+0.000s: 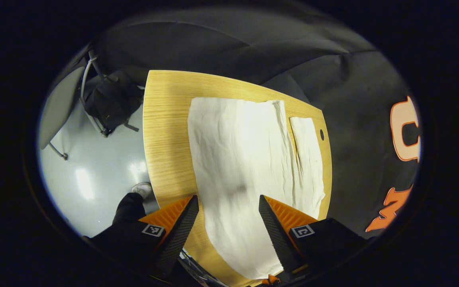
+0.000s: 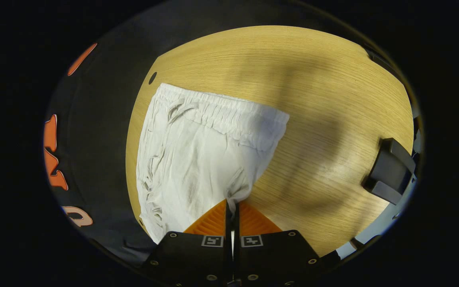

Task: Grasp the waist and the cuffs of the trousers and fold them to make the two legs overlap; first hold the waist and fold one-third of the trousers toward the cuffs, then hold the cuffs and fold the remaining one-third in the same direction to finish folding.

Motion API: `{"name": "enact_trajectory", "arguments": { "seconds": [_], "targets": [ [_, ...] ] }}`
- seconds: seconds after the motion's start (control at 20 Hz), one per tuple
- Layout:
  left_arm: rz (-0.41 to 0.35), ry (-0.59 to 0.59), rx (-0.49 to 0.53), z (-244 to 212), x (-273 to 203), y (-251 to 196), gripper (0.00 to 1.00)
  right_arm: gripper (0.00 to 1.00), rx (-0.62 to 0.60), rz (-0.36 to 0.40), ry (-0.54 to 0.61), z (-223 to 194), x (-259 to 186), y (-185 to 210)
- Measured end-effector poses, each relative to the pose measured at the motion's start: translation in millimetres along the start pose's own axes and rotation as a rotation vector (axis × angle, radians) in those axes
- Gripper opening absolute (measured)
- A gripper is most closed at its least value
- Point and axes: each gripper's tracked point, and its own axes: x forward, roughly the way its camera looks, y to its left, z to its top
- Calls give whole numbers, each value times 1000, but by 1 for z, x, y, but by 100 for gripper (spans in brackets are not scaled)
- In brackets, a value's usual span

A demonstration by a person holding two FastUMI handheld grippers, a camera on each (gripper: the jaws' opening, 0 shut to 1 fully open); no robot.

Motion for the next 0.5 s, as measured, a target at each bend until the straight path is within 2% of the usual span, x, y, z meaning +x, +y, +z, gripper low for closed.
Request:
{"name": "enact_trajectory", "arguments": {
  "seconds": [0.05, 0.1, 0.2, 0.3, 0.5],
  "targets": [
    [-4, 1, -6, 0, 3, -1, 96, 1, -5, -1, 1, 0, 0, -1],
    [-14, 8, -12, -1, 2, -5, 100, 2, -8, -3, 2, 0, 0, -1],
    [-36, 15, -26, 0, 4, -12, 100, 1, -5, -5, 4, -1, -1, -1],
    [-49, 26, -32, 2, 9, -18, 97, 1, 1, -6, 7, -1, -1, 0],
    [-23, 86, -84, -5, 21, -18, 67, 2, 1, -10, 15, -1, 0, 0]
  ]
}}
